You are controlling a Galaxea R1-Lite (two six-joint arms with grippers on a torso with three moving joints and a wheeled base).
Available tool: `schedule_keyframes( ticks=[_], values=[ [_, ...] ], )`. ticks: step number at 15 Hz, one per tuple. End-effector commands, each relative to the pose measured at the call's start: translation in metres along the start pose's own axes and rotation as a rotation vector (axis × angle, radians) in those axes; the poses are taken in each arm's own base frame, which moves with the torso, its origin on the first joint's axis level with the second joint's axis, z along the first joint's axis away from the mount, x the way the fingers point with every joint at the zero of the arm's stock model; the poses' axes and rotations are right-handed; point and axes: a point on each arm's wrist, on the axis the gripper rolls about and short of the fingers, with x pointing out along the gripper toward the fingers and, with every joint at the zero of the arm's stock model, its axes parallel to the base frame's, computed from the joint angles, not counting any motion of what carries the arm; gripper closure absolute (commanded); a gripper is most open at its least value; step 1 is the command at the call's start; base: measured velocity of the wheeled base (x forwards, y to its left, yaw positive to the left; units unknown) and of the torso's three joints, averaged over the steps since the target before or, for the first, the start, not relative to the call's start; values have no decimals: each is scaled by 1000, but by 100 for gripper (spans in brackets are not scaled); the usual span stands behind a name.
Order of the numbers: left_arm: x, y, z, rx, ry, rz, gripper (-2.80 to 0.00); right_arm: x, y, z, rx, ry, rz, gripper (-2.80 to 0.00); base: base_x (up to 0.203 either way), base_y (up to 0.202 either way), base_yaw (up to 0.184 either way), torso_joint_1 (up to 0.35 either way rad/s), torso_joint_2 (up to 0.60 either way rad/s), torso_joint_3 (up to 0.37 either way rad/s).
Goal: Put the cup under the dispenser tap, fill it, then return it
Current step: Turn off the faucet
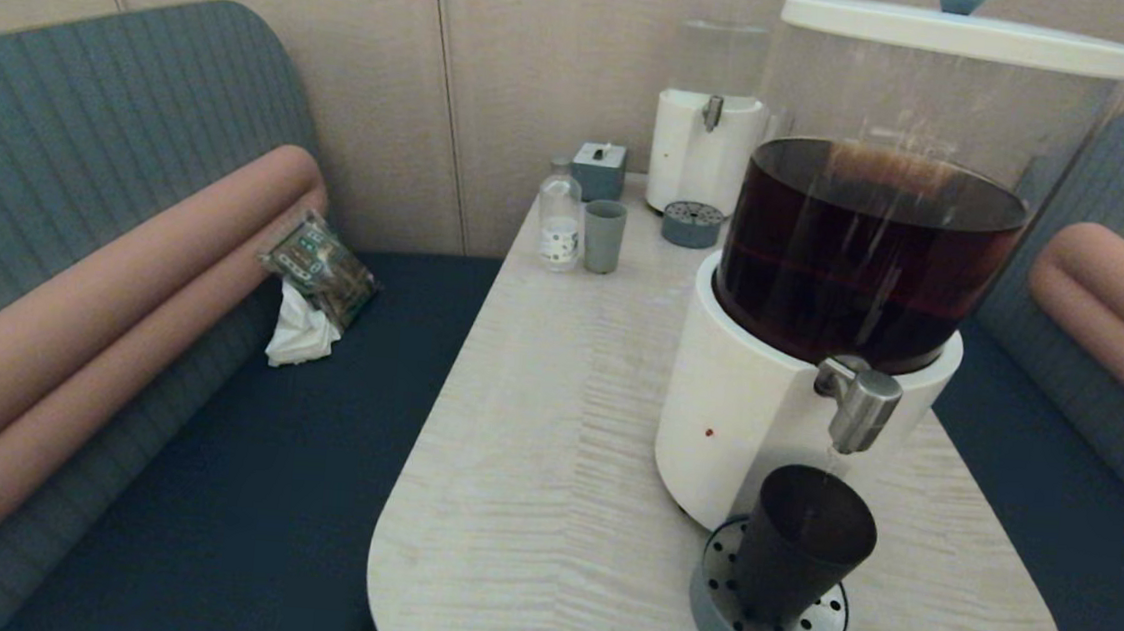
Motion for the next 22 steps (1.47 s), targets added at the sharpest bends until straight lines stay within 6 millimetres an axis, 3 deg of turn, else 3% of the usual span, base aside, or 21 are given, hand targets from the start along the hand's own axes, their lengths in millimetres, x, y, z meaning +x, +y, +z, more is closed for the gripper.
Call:
schedule_keyframes(
  ticks=[1, 6, 7, 9, 11, 14, 17, 22],
  values=[
    [0, 0, 0, 4, 2, 1, 0, 0, 0, 0, 0, 3, 0, 0, 0, 0, 0, 0, 0, 0],
    [0, 0, 1, -5, -4, 5, 0, 0, 0, 0, 1, 3, 0, 0, 0, 0, 0, 0, 0, 0],
    [-4, 0, 11, -9, -40, 1, 0, 0, 0, 0, 2, 3, 0, 0, 0, 0, 0, 0, 0, 0],
    [-18, 0, 50, -16, -147, -37, 0, 0, 0, 0, 0, 3, 0, 0, 0, 0, 0, 0, 0, 0],
    [-27, -1, 104, -39, -165, -103, 0, 0, 0, 0, 2, 3, 0, 0, 0, 0, 0, 0, 0, 0],
    [13, -2, 157, -71, -3, -176, 0, 0, 0, 0, 2, 3, 0, 0, 0, 0, 0, 0, 0, 0],
    [59, -3, 193, -107, 97, -275, 0, 0, 0, 0, 0, 3, 0, 0, 0, 0, 0, 0, 0, 0],
    [108, -8, 213, -217, 204, -477, 0, 0, 0, 0, 2, 3, 0, 0, 0, 0, 0, 0, 0, 0]
  ],
)
